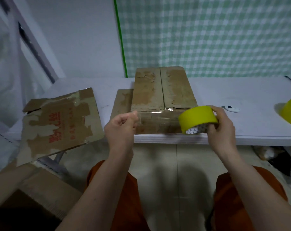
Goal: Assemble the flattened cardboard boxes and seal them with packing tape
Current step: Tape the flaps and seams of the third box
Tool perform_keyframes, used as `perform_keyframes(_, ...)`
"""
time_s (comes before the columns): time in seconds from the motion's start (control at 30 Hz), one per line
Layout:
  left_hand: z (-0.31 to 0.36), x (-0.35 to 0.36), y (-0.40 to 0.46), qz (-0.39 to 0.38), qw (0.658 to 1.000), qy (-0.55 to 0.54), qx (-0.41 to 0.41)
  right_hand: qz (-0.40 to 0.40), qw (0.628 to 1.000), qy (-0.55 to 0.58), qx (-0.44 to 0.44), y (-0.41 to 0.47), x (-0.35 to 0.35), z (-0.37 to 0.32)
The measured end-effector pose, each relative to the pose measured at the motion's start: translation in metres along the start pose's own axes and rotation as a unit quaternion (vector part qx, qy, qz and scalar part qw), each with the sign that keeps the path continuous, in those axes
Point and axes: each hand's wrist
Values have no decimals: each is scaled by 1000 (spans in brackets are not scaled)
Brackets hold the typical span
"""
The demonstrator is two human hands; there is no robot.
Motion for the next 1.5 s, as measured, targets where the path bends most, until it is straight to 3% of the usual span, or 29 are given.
perform_keyframes(0.1, 1, -1, 8, -1, 1000, 21, -11, 59, 991, 97, 68, 3, 8, -3)
perform_keyframes(0.23, 2, 4, 10, 6, 999, 42, -14, 51, 982, 157, 92, 5, 10, -2)
perform_keyframes(0.3, 2, 6, 12, 12, 999, 43, -20, 36, 989, 125, 70, 6, 5, -8)
perform_keyframes(0.5, 7, 9, 27, 30, 999, 40, -19, 25, 994, 29, -105, 27, -2, -43)
perform_keyframes(0.8, -1, 7, 59, 47, 995, 82, -43, -25, 995, -40, -83, 55, 28, -43)
perform_keyframes(1.03, -12, 4, 71, 5, 992, 94, -82, -40, 995, -71, -65, 60, 34, -40)
perform_keyframes(1.2, -10, 1, 75, -81, 977, 25, -196, -41, 994, -81, -59, 60, 35, -38)
perform_keyframes(1.33, -13, 2, 69, -116, 964, 13, -238, -38, 994, -77, -62, 60, 36, -36)
perform_keyframes(1.4, -18, 6, 64, -57, 982, 73, -164, -37, 994, -73, -66, 60, 35, -36)
perform_keyframes(1.47, -20, 10, 53, 41, 981, 188, 33, -36, 995, -65, -70, 58, 35, -38)
perform_keyframes(1.5, -21, 12, 48, 73, 952, 255, 152, -36, 995, -60, -66, 56, 35, -38)
Point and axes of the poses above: each hand's wrist, its own y-axis towards the middle knuckle, its own x-axis out of the palm, z = x × y, and after that the axes turned 13 degrees about y, right-handed
